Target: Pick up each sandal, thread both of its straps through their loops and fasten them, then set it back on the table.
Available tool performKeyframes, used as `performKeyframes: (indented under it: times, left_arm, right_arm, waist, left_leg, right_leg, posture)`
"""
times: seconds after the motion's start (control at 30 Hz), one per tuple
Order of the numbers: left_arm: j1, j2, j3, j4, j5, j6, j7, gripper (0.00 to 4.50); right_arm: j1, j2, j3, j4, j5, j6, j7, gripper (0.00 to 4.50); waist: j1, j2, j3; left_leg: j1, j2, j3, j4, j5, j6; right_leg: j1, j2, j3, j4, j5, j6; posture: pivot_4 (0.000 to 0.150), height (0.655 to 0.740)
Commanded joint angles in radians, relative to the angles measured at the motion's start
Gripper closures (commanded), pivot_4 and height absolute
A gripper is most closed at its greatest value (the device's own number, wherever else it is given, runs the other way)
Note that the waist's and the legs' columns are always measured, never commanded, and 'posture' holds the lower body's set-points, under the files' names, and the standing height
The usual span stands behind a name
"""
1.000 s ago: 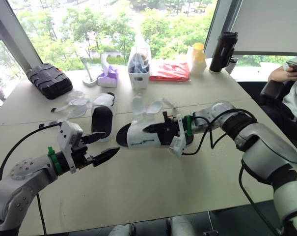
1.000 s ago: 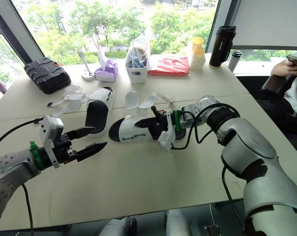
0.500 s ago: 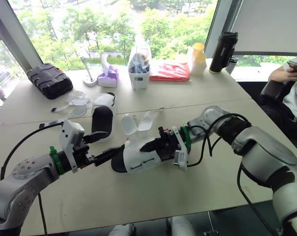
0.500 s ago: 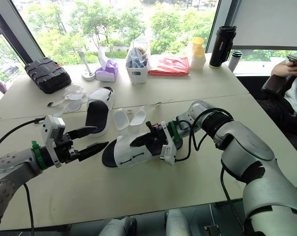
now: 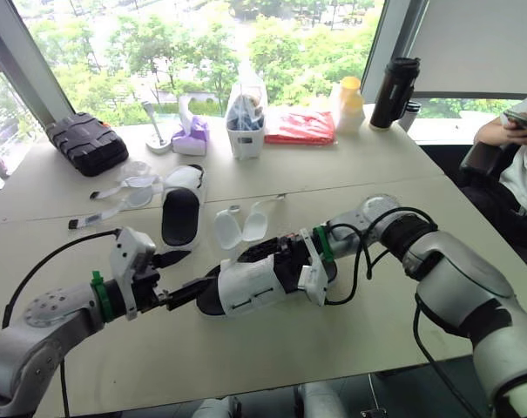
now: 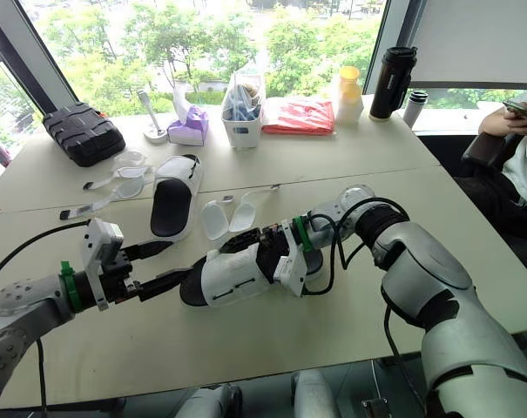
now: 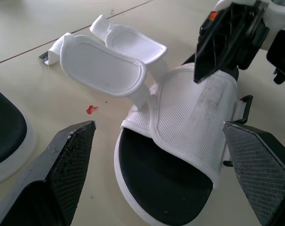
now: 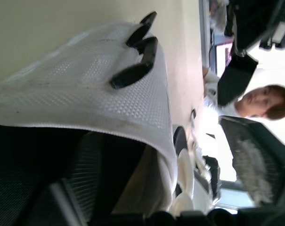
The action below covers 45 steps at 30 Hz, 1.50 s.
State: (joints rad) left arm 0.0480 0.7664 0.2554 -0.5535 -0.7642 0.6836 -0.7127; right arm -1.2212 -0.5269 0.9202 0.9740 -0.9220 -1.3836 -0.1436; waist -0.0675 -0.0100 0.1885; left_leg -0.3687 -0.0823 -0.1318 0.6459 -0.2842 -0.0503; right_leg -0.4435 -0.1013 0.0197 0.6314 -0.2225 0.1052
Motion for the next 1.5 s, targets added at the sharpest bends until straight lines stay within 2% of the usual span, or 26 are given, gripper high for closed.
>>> performKeyframes:
  times: [0.03, 0.1, 0.13, 0.2, 0.23, 0.33, 0.43, 0.53, 0.63, 1.03, 1.4, 1.5]
  left_arm:
    - [0.029, 0.016, 0.011, -0.026, 0.043, -0.065, -0.045, 0.0]
    - [0.062, 0.022, 0.016, -0.022, 0.059, -0.1, -0.084, 0.0]
    - [0.081, 0.029, 0.019, -0.019, 0.07, -0.115, -0.105, 0.0]
    - [0.117, 0.042, 0.024, 0.0, 0.101, -0.163, -0.155, 0.0]
    - [0.132, 0.048, 0.022, 0.013, 0.12, -0.191, -0.179, 0.26]
    - [0.155, 0.052, 0.002, 0.062, 0.176, -0.283, -0.248, 1.36]
    - [0.14, 0.032, -0.04, 0.107, 0.215, -0.347, -0.282, 2.98]
    - [0.109, 0.018, -0.078, 0.141, 0.228, -0.363, -0.298, 4.48]
    - [0.043, -0.003, -0.161, 0.198, 0.27, -0.377, -0.318, 4.48]
    - [-0.182, -0.105, -0.359, 0.403, 0.401, -0.422, -0.346, 4.48]
    - [-0.237, -0.171, -0.413, 0.442, 0.426, -0.407, -0.34, 4.48]
    - [-0.242, -0.186, -0.419, 0.453, 0.422, -0.396, -0.342, 4.48]
  right_arm:
    - [0.012, -0.065, -0.009, 0.043, 0.318, -0.016, 0.305, 0.01]
    - [0.087, -0.195, 0.019, -0.163, 0.744, 0.19, 0.664, 0.01]
    - [0.116, -0.244, 0.005, -0.259, 0.887, 0.295, 0.794, 0.01]
    - [0.168, -0.324, -0.064, -0.438, 1.106, 0.529, 1.019, 0.01]
    - [0.187, -0.35, -0.1, -0.499, 1.169, 0.619, 1.093, 0.0]
    - [0.241, -0.386, -0.224, -0.622, 1.279, 0.857, 1.198, 0.0]
    - [0.299, -0.381, -0.343, -0.716, 1.335, 1.054, 1.225, 0.0]
    - [0.34, -0.354, -0.431, -0.78, 1.333, 1.178, 1.232, 0.0]
    - [0.376, -0.319, -0.508, -0.829, 1.318, 1.266, 1.216, 0.0]
    - [0.429, -0.23, -0.636, -0.894, 1.203, 1.361, 1.232, 0.0]
    - [0.45, -0.184, -0.681, -0.912, 1.167, 1.419, 1.251, 0.0]
    - [0.46, -0.142, -0.68, -0.886, 1.224, 1.588, 1.261, 0.0]
  waist:
    - [0.0, 0.0, 0.0]
    - [0.007, 0.0, 0.0]
    - [0.015, 0.0, 0.0]
    - [0.018, 0.001, 0.0]
    - [0.017, 0.001, 0.001]
    - [0.017, 0.001, 0.001]
    - [0.029, 0.001, 0.001]
    - [0.04, 0.001, 0.0]
    - [0.055, 0.001, 0.0]
    - [0.054, 0.0, 0.001]
    - [0.057, 0.0, 0.001]
    - [0.057, 0.0, 0.001]
  left_leg:
    - [0.001, 0.001, 0.0, 0.0, 0.0, 0.0]
    - [0.001, 0.003, 0.0, 0.0, -0.003, 0.005]
    - [0.001, 0.004, 0.0, 0.001, -0.004, 0.007]
    - [0.001, 0.005, 0.0, 0.001, -0.006, 0.011]
    - [0.001, 0.005, -0.001, 0.001, -0.007, 0.012]
    - [0.006, 0.008, 0.002, 0.0, -0.008, 0.013]
    - [0.014, 0.011, 0.003, 0.0, -0.008, 0.014]
    - [0.013, 0.01, 0.003, 0.002, -0.008, 0.014]
    - [0.013, 0.01, 0.003, 0.002, -0.008, 0.014]
    - [0.012, 0.009, 0.003, 0.002, -0.009, 0.012]
    - [0.012, 0.009, 0.003, 0.002, -0.009, 0.012]
    - [0.012, 0.009, 0.002, 0.002, -0.009, 0.012]
  right_leg:
    - [0.001, 0.0, 0.0, 0.0, 0.0, 0.0]
    - [0.002, 0.001, 0.0, -0.001, 0.0, 0.0]
    - [0.003, 0.001, -0.001, -0.002, 0.0, 0.0]
    - [0.003, 0.0, 0.0, -0.003, 0.0, 0.0]
    - [0.003, 0.0, 0.001, -0.003, 0.0, 0.0]
    - [0.004, 0.004, 0.002, -0.003, 0.0, -0.001]
    - [0.013, 0.006, 0.0, -0.003, -0.002, -0.005]
    - [0.013, 0.005, -0.001, -0.003, -0.002, -0.004]
    - [0.013, 0.005, -0.001, -0.003, 0.0, -0.002]
    - [0.013, 0.004, -0.001, -0.005, 0.001, -0.001]
    - [0.013, 0.004, -0.001, -0.005, 0.002, 0.001]
    - [0.013, 0.004, -0.001, -0.006, 0.002, 0.001]
  posture:
    - [0.15, 0.74]
    - [0.15, 0.74]
    - [0.15, 0.74]
    - [0.15, 0.74]
    - [0.15, 0.74]
    - [0.15, 0.74]
    - [0.15, 0.74]
    - [0.15, 0.74]
    - [0.15, 0.74]
    - [0.15, 0.74]
    - [0.15, 0.74]
    - [0.15, 0.74]
